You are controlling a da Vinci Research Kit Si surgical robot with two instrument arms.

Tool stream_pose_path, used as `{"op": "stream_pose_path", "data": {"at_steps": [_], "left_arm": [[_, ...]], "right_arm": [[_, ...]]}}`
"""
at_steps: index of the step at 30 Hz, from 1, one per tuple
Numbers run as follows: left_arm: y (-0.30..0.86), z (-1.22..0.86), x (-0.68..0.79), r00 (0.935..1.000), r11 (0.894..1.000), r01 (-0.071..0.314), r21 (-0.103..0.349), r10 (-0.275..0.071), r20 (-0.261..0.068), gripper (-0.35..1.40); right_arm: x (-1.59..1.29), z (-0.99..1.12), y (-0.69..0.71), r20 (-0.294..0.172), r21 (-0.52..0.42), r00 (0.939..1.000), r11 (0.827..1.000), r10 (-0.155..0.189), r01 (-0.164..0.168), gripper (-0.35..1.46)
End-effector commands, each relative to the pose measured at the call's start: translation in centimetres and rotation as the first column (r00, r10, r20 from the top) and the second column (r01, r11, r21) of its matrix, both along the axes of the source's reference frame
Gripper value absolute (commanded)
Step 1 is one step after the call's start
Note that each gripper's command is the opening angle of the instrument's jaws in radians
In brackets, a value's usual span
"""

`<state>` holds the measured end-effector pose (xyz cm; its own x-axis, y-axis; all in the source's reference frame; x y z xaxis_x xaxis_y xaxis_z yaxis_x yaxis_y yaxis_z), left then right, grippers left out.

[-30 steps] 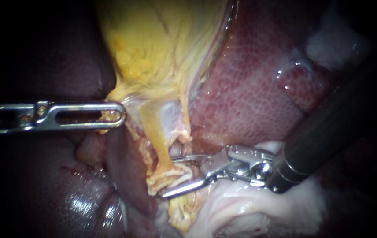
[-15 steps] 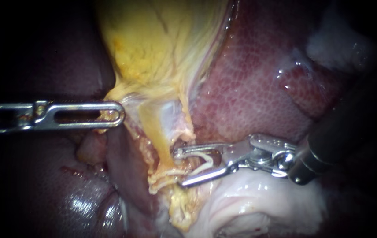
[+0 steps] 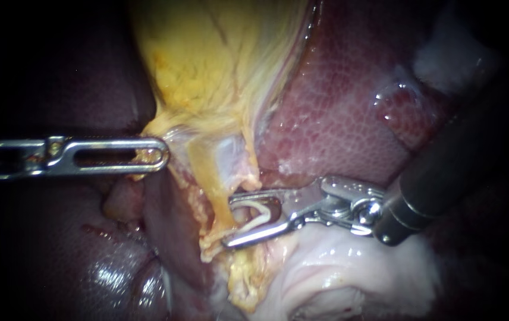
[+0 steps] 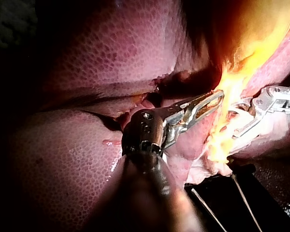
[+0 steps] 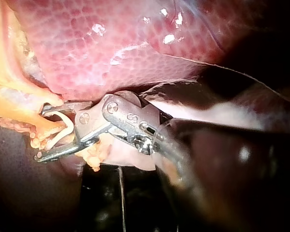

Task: Clipping third clip left tube

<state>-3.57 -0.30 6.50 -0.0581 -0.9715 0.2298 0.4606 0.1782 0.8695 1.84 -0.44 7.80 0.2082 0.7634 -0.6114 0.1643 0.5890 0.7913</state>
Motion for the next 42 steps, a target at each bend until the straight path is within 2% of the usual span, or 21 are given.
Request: {"op": "stream_pose_path", "data": {"at_steps": [1, 3, 11, 16, 23, 27, 33, 42], "left_arm": [[0.00, 0.00, 0.00, 1.0000, 1.000, 0.001, 0.000, -0.001, -0.001, -0.35], [0.00, 0.00, 0.00, 1.0000, 1.000, 0.001, 0.000, -0.001, -0.001, -0.35], [0.01, 0.03, 0.02, 1.0000, 1.000, -0.001, 0.000, 0.001, 0.000, -0.35], [0.05, 0.08, 0.07, 1.0000, 1.000, -0.004, 0.001, 0.004, 0.002, -0.35], [0.05, 0.09, 0.06, 1.0000, 1.000, -0.001, 0.000, 0.001, 0.000, -0.35], [0.05, 0.09, 0.04, 1.0000, 1.000, 0.000, -0.001, 0.000, -0.001, -0.35], [0.03, 0.07, 0.01, 1.0000, 1.000, 0.002, -0.001, -0.002, -0.002, -0.35], [0.02, 0.05, 0.00, 1.0000, 1.000, 0.003, -0.001, -0.003, -0.003, -0.35]], "right_arm": [[0.01, -0.02, -0.02, -0.013, 0.003, 0.9999, 1.000, 0.000, 0.000, 0.60], [0.02, -0.08, -0.05, -0.049, 0.005, 0.9988, 1.000, 0.002, -0.002, 0.60], [0.03, -0.27, -0.14, -0.123, 0.066, 0.9924, 0.998, -0.008, 0.017, 0.60], [0.00, -0.32, -0.16, -0.132, 0.080, 0.9911, 0.997, -0.014, 0.025, 0.60], [0.04, -0.37, -0.09, -0.164, 0.104, 0.9864, 0.994, 0.001, 0.016, 0.60], [0.19, -0.35, -0.07, -0.163, 0.116, 0.9866, 0.993, 0.005, 0.014, 0.60], [0.41, -0.34, -0.01, -0.186, 0.129, 0.9823, 0.992, 0.020, 0.005, 0.60], [0.43, -0.46, 0.21, -0.205, 0.149, 0.9780, 0.989, 0.036, -0.005, 0.60]]}}
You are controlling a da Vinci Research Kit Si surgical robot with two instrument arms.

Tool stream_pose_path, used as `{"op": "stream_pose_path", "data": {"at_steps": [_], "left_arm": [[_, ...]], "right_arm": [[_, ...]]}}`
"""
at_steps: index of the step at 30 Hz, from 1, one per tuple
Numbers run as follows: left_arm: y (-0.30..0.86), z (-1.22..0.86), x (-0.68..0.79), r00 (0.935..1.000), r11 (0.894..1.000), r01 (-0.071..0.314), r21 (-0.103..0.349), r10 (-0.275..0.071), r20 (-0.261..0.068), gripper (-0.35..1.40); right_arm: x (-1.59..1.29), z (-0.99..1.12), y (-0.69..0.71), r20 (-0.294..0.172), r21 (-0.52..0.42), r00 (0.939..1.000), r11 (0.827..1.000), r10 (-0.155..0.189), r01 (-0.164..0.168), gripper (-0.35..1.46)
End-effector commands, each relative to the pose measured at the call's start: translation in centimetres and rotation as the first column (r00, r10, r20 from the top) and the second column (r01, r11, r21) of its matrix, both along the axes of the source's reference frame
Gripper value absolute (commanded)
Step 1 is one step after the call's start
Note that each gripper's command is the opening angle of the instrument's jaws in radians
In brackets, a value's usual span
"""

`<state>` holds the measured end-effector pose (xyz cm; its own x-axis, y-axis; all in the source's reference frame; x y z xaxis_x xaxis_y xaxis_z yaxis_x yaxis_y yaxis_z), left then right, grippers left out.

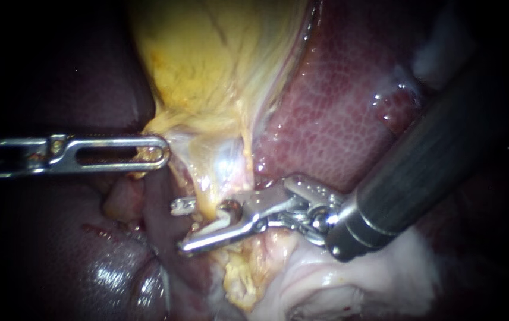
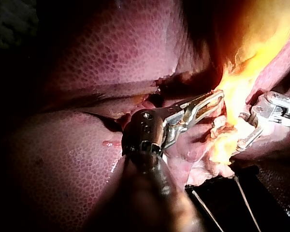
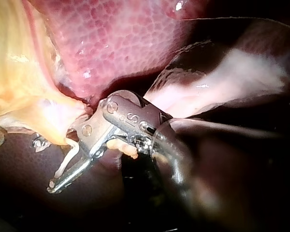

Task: Clipping third clip left tube

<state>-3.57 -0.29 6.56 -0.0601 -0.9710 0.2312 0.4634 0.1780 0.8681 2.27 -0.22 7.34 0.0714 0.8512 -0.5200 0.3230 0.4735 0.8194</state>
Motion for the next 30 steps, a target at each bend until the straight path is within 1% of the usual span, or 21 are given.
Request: {"op": "stream_pose_path", "data": {"at_steps": [1, 6, 7, 8, 9, 10, 11, 13, 17, 30], "left_arm": [[0.00, 0.00, 0.00, 1.0000, 1.000, 0.000, 0.000, 0.000, 0.000, -0.35], [0.00, 0.00, 0.00, 1.0000, 1.000, 0.002, -0.001, -0.002, -0.002, -0.35], [0.00, 0.00, 0.00, 1.0000, 1.000, 0.002, -0.001, -0.002, -0.002, -0.35], [0.00, 0.00, 0.00, 1.0000, 1.000, 0.002, -0.001, -0.002, -0.002, -0.35], [0.00, 0.00, 0.00, 1.0000, 1.000, 0.002, -0.001, -0.002, -0.002, -0.35], [0.00, 0.00, 0.01, 1.0000, 1.000, 0.002, -0.001, -0.002, -0.002, -0.35], [0.00, 0.00, 0.01, 1.0000, 1.000, 0.002, -0.001, -0.002, -0.002, -0.35], [0.00, 0.00, 0.00, 1.0000, 1.000, 0.002, -0.001, -0.002, -0.002, -0.35], [0.00, 0.00, 0.00, 1.0000, 1.000, 0.002, -0.001, -0.002, -0.002, -0.35], [0.00, 0.00, 0.00, 1.0000, 1.000, 0.002, -0.001, -0.002, -0.002, -0.35]], "right_arm": [[0.00, -0.01, 0.01, -0.002, 0.001, 1.0000, 1.000, 0.001, -0.001, 0.59], [-0.01, 0.00, 0.04, -0.004, 0.003, 1.0000, 1.000, 0.003, -0.003, 0.56], [-0.04, 0.01, 0.05, -0.004, 0.020, 1.0000, 1.000, -0.004, 0.004, 0.45], [-0.09, 0.02, 0.04, -0.016, 0.052, 0.9992, 0.998, -0.036, 0.037, 0.24], [-0.17, 0.03, 0.03, -0.032, 0.049, 0.9978, 0.997, -0.057, 0.059, 0.03], [-0.21, 0.04, 0.02, -0.015, 0.049, 0.9986, 0.998, -0.050, 0.051, -0.18], [-0.25, 0.05, 0.05, 0.002, 0.046, 0.9984, 0.997, -0.057, 0.057, -0.35], [-0.25, 0.08, 0.08, 0.006, 0.046, 0.9982, 0.997, -0.060, 0.060, -0.35], [-0.24, 0.10, 0.06, 0.006, 0.044, 0.9981, 0.997, -0.061, 0.061, -0.35], [-0.25, 0.10, 0.06, 0.006, 0.044, 0.9981, 0.997, -0.061, 0.061, -0.35]]}}
